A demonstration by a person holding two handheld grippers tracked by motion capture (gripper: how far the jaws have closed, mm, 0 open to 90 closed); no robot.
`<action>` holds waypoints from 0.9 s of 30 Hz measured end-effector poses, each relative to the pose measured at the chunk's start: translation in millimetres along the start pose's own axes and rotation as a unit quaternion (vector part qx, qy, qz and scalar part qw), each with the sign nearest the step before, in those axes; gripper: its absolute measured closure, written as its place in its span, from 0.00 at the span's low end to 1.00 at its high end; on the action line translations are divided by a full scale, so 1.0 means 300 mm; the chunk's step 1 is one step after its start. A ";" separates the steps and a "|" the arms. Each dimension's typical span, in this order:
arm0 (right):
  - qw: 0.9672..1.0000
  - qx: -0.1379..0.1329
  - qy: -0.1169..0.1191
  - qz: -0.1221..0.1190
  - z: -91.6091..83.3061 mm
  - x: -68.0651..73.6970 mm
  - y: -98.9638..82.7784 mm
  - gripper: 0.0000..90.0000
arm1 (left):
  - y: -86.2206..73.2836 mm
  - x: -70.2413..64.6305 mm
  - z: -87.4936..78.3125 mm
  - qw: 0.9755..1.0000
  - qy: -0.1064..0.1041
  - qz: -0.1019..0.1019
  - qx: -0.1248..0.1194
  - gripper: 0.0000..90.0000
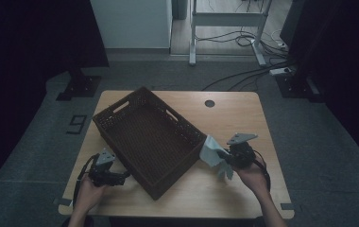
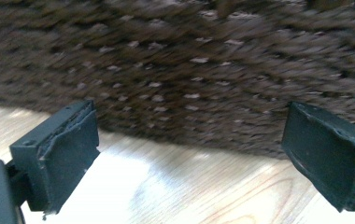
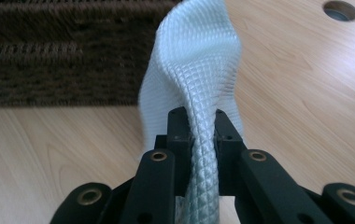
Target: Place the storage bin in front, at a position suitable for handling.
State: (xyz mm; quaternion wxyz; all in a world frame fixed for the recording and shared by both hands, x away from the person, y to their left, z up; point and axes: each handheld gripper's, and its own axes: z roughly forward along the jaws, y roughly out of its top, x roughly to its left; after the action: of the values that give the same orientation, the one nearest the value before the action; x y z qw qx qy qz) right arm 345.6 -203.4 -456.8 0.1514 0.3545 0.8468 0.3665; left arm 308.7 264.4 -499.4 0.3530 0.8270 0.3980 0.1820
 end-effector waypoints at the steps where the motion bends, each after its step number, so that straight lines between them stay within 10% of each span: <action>1: 1.000 0.000 -0.002 -0.002 0.008 0.004 0.007 0.90 | 0.003 -0.005 0.001 1.000 0.003 0.008 0.000 0.04; 27: 0.998 -0.011 0.043 -0.053 0.105 0.102 0.096 0.89 | -0.010 -0.009 0.007 1.000 -0.023 0.005 0.007 0.07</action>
State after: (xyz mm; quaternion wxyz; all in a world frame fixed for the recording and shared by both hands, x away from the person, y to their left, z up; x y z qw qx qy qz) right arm 354.3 -151.8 -457.3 0.1380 0.2911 0.8663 0.3818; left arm 306.7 262.7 -503.0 0.3555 0.8354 0.3868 0.1615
